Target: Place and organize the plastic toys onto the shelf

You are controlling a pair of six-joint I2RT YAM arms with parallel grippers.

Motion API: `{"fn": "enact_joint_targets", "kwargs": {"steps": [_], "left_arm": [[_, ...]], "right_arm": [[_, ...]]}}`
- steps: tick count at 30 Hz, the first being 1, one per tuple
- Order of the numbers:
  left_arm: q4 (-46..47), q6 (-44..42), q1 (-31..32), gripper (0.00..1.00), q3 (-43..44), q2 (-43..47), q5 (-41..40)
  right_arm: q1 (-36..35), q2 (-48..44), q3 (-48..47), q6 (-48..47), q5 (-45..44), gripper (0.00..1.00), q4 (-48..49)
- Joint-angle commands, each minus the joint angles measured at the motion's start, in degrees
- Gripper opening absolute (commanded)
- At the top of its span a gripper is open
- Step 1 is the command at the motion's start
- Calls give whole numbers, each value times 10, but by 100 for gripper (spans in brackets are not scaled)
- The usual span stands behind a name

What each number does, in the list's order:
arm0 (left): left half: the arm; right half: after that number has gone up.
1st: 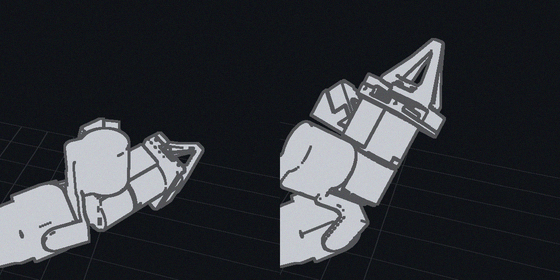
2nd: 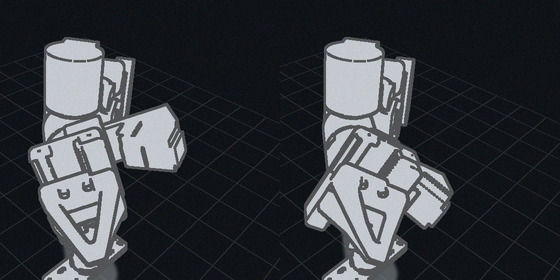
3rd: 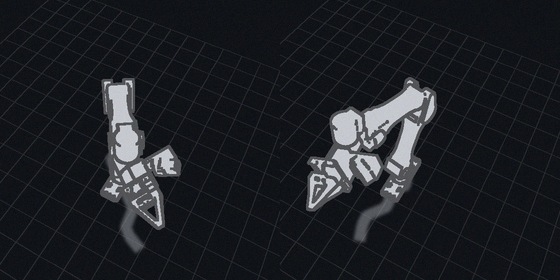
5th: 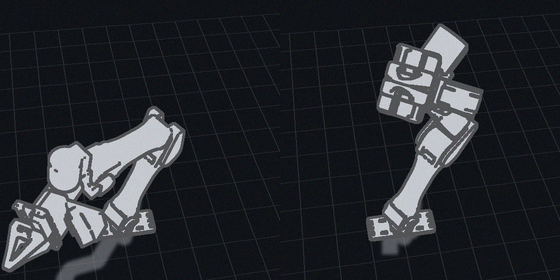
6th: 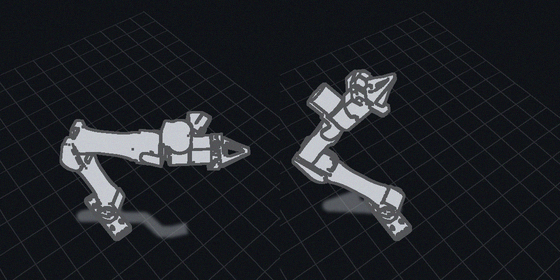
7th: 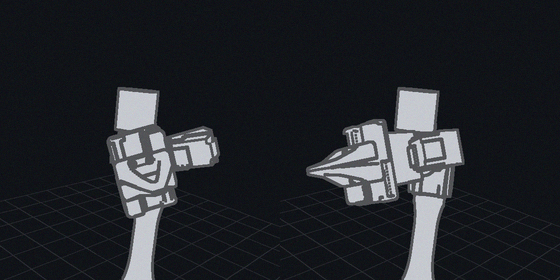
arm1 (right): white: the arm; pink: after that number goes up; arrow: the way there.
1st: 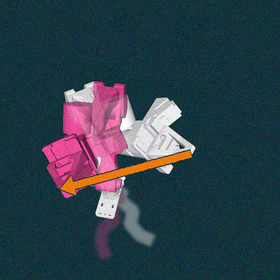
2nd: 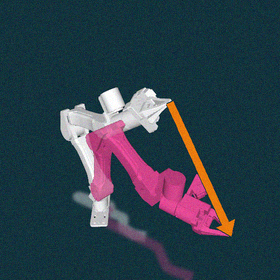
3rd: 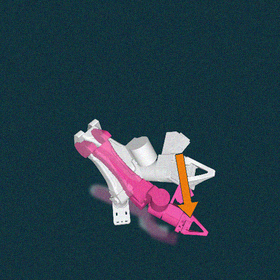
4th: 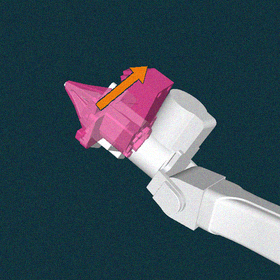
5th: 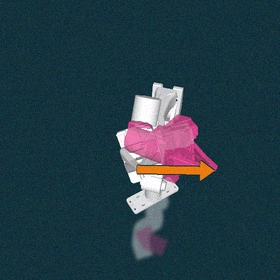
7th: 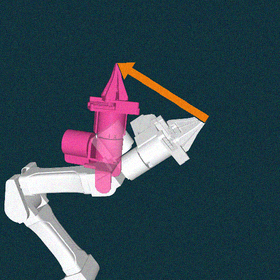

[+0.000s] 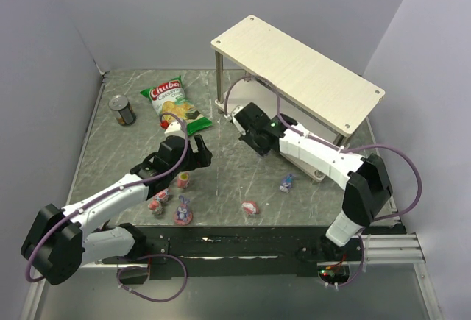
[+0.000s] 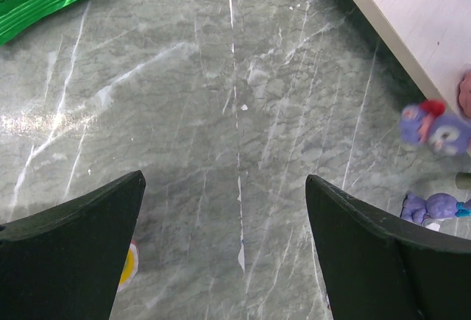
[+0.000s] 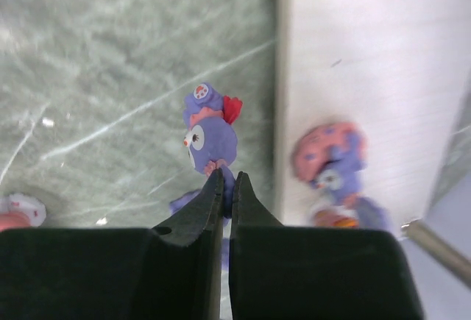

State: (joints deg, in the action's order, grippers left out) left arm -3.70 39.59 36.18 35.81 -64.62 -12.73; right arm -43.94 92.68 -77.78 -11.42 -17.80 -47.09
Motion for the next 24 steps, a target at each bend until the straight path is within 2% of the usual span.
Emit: {"fn": "enact_joint_targets", "kwargs": {"steps": [1, 11, 24], "left_arm": [[18, -10, -3, 96, 0, 18, -3], [16, -10, -4, 96, -3, 26, -2], [17, -12, -6, 96, -12, 39, 2]], "right_arm": [[28, 21, -67, -49, -29, 0, -20], [87, 62, -130, -163, -22, 0, -7], [93, 114, -189, -232, -14, 5, -11]]}}
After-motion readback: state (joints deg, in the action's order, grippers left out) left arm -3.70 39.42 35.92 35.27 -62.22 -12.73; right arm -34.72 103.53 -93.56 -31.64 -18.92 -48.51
